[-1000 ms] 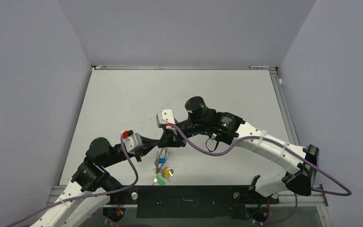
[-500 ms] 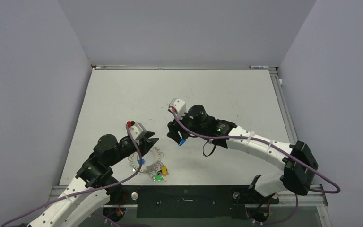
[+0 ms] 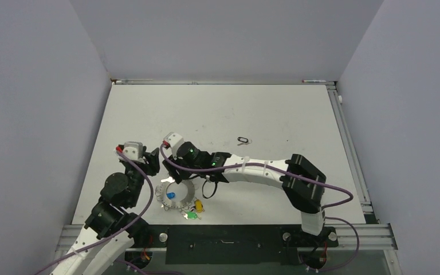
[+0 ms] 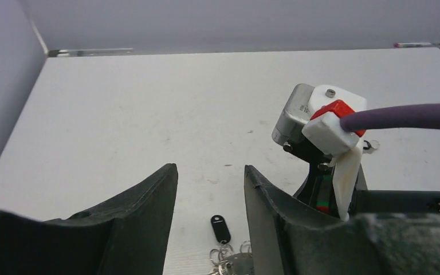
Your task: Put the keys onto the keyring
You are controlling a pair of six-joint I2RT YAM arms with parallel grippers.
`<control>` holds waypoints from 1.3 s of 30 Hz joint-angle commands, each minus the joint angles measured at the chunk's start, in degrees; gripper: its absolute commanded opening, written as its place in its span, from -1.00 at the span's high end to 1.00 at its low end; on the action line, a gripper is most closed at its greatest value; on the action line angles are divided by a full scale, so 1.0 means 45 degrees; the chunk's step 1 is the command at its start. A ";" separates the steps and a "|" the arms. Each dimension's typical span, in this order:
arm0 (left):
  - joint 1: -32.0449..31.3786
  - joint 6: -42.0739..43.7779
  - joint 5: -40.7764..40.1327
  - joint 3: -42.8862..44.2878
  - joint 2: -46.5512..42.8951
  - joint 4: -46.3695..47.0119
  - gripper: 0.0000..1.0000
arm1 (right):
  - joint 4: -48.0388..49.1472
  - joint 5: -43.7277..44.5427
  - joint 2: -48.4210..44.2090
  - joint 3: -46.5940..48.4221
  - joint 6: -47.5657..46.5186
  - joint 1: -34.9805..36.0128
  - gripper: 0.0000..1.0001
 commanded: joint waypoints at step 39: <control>0.0175 0.1075 -0.3611 -0.1205 -0.2530 0.1488 0.06 | -0.2388 -0.2271 0.1195 0.1215 -0.1770 -0.2639 -0.03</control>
